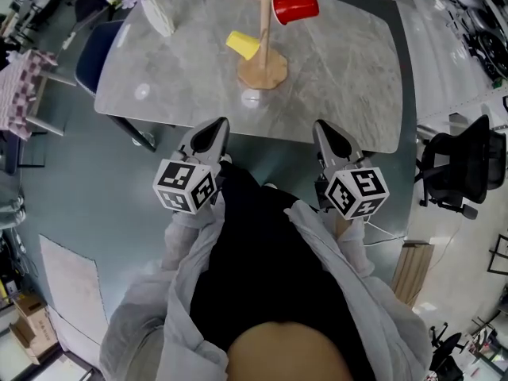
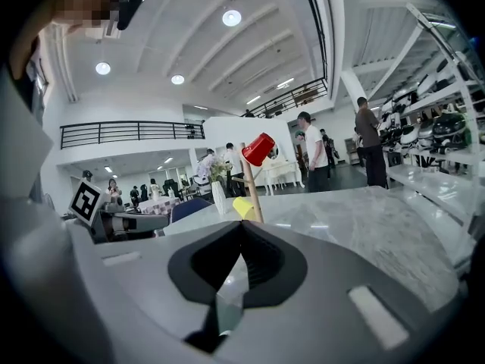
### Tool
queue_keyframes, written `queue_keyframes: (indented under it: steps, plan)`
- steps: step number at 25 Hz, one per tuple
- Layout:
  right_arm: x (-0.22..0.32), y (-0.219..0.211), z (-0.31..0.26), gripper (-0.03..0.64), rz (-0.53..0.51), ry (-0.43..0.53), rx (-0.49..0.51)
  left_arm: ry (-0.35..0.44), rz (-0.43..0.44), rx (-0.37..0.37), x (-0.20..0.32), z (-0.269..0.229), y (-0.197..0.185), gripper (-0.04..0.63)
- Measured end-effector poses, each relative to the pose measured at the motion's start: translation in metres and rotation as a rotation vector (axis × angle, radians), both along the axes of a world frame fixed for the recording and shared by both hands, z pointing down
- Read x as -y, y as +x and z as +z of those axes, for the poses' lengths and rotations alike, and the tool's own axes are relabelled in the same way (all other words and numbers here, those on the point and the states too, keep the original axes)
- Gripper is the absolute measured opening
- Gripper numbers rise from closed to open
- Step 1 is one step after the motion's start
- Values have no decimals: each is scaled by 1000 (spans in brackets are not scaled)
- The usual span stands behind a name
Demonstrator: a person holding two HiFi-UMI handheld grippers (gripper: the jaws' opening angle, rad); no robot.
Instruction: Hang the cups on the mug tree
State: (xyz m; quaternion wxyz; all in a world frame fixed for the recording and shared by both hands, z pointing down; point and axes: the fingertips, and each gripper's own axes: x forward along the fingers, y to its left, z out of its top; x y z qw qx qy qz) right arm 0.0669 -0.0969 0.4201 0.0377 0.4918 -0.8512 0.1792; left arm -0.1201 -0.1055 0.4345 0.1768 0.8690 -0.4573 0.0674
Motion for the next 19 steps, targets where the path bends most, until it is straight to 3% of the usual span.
queue_keyframes:
  steps: [19]
  plan:
    - [3,1,5,9,0,-22,-30,-9,28,-9,2,2,10,8]
